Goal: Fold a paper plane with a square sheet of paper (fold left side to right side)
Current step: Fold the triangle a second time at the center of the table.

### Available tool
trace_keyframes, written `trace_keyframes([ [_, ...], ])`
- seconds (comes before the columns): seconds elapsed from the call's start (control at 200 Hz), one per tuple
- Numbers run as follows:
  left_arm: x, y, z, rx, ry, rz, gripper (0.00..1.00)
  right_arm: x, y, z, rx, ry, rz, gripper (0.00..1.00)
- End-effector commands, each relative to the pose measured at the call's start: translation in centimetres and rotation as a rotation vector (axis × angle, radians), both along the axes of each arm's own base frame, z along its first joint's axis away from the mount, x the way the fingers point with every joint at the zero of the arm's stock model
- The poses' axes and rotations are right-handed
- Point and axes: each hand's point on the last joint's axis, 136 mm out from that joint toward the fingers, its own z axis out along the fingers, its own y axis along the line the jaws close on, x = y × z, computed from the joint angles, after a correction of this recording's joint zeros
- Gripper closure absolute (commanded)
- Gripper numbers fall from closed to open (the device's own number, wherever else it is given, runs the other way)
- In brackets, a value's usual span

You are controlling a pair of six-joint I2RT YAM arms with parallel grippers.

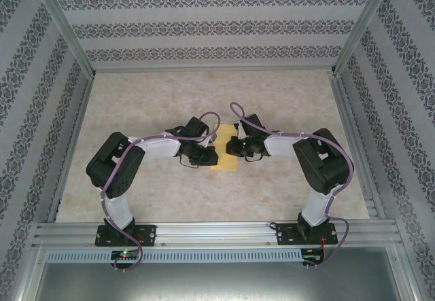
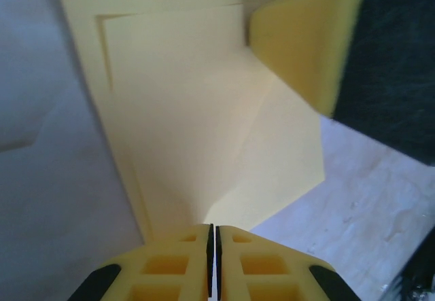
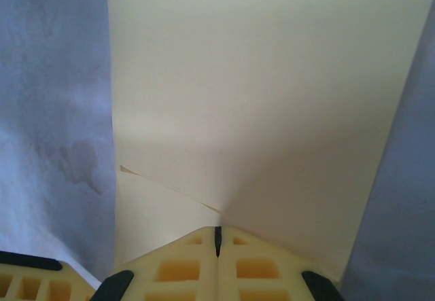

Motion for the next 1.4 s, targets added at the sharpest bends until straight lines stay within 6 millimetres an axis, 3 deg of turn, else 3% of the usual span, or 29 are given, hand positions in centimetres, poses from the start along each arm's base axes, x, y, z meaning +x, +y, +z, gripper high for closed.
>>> trace_keyframes([
  [0.0, 0.7, -1.9, 1.3, -0.068, -0.019, -0.028, 0.87, -0.5, -0.7, -1.4, -0.047, 0.046, -0.008, 1.00],
  [0.35, 0.9, -2.3, -0.5, -0.060, 0.011, -0.050, 0.87, -0.7, -0.8, -1.6, -0.054, 0.052, 0.002, 1.00],
  [0.639, -0.4, -0.3, -2.6, 0.049, 0.052, -0.041, 0.87, -1.0, -1.1, -2.0, -0.081, 0.067, 0.013, 1.00],
  [1.084, -3.3, 2.0, -3.1, 0.091, 0.087, -0.042, 0.87, -1.0, -2.2, -2.6, -0.098, 0.095, 0.000, 1.00],
  [1.394, -3.7, 4.0, -3.3, 0.096, 0.102, 0.015, 0.87, -1.0, -2.4, -2.5, -0.096, 0.092, 0.000, 1.00],
])
